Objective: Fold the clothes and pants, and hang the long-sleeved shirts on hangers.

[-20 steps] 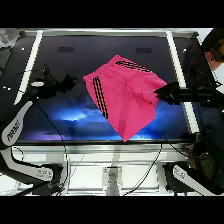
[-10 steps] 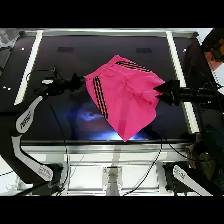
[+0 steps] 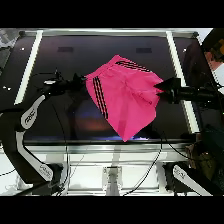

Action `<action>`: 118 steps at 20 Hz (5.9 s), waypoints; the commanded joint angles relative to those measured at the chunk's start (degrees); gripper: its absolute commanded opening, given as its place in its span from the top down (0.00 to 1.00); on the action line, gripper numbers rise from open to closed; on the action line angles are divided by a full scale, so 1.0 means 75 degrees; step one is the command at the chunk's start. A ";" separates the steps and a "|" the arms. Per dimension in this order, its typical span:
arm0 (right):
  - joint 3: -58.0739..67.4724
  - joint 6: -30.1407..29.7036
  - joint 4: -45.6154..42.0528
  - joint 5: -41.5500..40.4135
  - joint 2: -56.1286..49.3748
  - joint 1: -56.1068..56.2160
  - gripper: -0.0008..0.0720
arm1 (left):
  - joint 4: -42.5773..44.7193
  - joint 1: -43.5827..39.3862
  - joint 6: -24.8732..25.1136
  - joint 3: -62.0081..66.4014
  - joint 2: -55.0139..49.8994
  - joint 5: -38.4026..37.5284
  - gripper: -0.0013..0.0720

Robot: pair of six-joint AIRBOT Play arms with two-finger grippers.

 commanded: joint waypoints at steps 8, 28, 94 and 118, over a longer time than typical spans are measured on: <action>-0.0003 0.0003 0.0012 -0.0344 0.0003 0.0003 0.15 | -0.0609 -0.0207 -0.0009 0.0134 -0.0184 0.0749 0.36; -0.0595 -0.0050 -0.1620 -0.0382 0.0050 0.0000 0.97 | -0.0557 -0.0487 0.0003 0.0860 -0.0358 0.0519 0.95; -0.0947 0.2189 -0.2728 -0.3858 -0.2326 0.0431 0.98 | 0.8279 -0.2495 -0.7994 -0.2757 0.2725 0.2244 0.96; -0.1807 0.0615 -0.3142 -0.1411 0.0251 -0.1378 0.98 | 0.8276 -0.4162 -0.9023 -0.3902 0.3421 0.3777 0.95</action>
